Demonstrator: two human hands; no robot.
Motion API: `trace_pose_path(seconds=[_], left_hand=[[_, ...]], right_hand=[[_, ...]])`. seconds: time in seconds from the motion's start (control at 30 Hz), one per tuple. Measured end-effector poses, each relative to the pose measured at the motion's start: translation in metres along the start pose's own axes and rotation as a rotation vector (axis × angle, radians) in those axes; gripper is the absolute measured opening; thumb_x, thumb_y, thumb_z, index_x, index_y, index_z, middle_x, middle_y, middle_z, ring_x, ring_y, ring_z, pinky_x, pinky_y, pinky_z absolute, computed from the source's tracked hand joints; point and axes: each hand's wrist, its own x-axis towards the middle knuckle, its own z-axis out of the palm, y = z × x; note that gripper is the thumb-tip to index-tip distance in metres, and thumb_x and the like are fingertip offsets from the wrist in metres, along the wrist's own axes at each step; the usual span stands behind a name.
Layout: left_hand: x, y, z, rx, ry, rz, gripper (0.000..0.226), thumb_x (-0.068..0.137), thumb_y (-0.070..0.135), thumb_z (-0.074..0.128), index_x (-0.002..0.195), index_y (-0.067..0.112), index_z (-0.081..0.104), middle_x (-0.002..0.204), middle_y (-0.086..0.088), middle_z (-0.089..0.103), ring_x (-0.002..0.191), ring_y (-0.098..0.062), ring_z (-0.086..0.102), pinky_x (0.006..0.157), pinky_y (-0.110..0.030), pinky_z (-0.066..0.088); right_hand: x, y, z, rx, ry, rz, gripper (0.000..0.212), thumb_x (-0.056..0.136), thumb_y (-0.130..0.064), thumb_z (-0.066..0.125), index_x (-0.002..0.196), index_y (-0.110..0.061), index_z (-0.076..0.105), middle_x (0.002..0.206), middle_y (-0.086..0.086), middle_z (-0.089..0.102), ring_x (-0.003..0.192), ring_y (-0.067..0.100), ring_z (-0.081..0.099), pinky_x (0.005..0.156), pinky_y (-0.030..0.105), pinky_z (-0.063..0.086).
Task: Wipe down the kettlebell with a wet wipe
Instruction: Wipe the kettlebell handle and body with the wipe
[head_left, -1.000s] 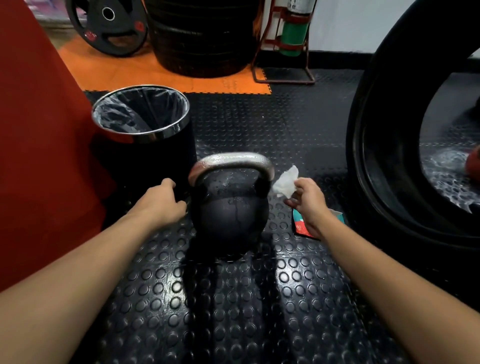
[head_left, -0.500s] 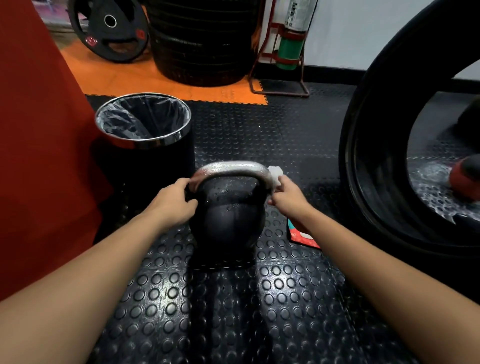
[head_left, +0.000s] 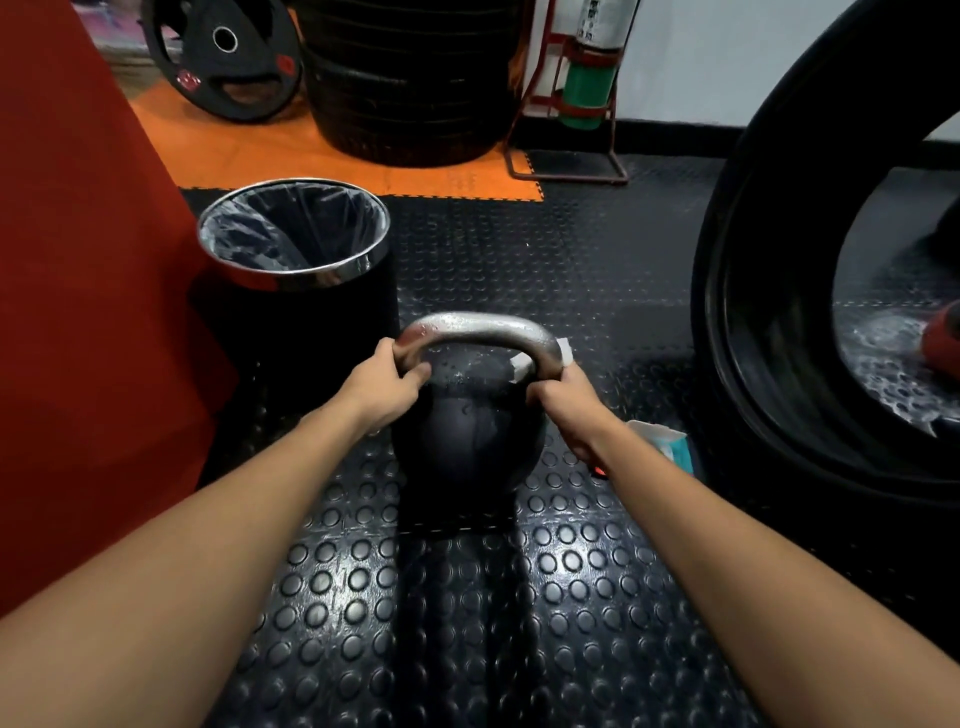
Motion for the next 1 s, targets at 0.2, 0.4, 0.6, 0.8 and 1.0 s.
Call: trace_pose_path(seconds=[0.2, 0.4, 0.6, 0.8, 1.0], left_hand=[[-0.002, -0.003, 0.005, 0.072, 0.049, 0.065, 0.032, 0.097, 0.047, 0.049, 0.105, 0.018, 0.038, 0.097, -0.003, 0.053, 0.089, -0.020, 0.049, 0.080, -0.031, 0.037], [-0.021, -0.004, 0.007, 0.088, 0.056, 0.059, 0.035, 0.097, 0.051, 0.046, 0.105, 0.018, 0.036, 0.098, -0.002, 0.051, 0.088, -0.020, 0.049, 0.078, -0.030, 0.037], [-0.043, -0.003, 0.009, 0.069, 0.062, 0.049, 0.033, 0.097, 0.049, 0.047, 0.105, 0.018, 0.038, 0.098, 0.000, 0.051, 0.088, -0.019, 0.049, 0.078, -0.029, 0.036], [-0.062, -0.005, 0.014, 0.068, 0.072, 0.036, 0.032, 0.097, 0.048, 0.047, 0.107, 0.019, 0.039, 0.096, 0.001, 0.055, 0.088, -0.021, 0.053, 0.077, -0.030, 0.038], [-0.084, -0.007, 0.019, 0.087, 0.052, 0.039, 0.036, 0.097, 0.048, 0.048, 0.112, 0.015, 0.041, 0.111, -0.006, 0.061, 0.100, -0.026, 0.059, 0.082, -0.034, 0.043]], right_hand=[[-0.006, -0.001, -0.001, 0.031, 0.026, -0.028, 0.037, 0.073, 0.015, 0.050, 0.086, -0.016, 0.065, 0.083, 0.003, 0.066, 0.080, 0.016, 0.061, 0.071, 0.028, 0.049], [-0.006, -0.006, -0.001, -0.017, 0.049, -0.019, 0.043, 0.060, 0.010, 0.048, 0.080, -0.023, 0.068, 0.083, 0.003, 0.069, 0.081, 0.020, 0.063, 0.069, 0.034, 0.049], [-0.017, -0.004, -0.006, -0.044, 0.003, -0.033, 0.042, 0.067, 0.012, 0.049, 0.089, -0.019, 0.067, 0.084, 0.004, 0.067, 0.079, 0.018, 0.060, 0.066, 0.030, 0.047], [-0.032, 0.003, -0.013, -0.050, -0.022, -0.016, 0.043, 0.068, 0.018, 0.048, 0.085, -0.019, 0.061, 0.079, 0.003, 0.061, 0.078, 0.019, 0.057, 0.064, 0.030, 0.045], [-0.052, 0.005, -0.022, -0.070, -0.069, -0.023, 0.042, 0.076, 0.020, 0.048, 0.082, -0.021, 0.055, 0.072, 0.001, 0.055, 0.069, 0.014, 0.051, 0.060, 0.027, 0.043]])
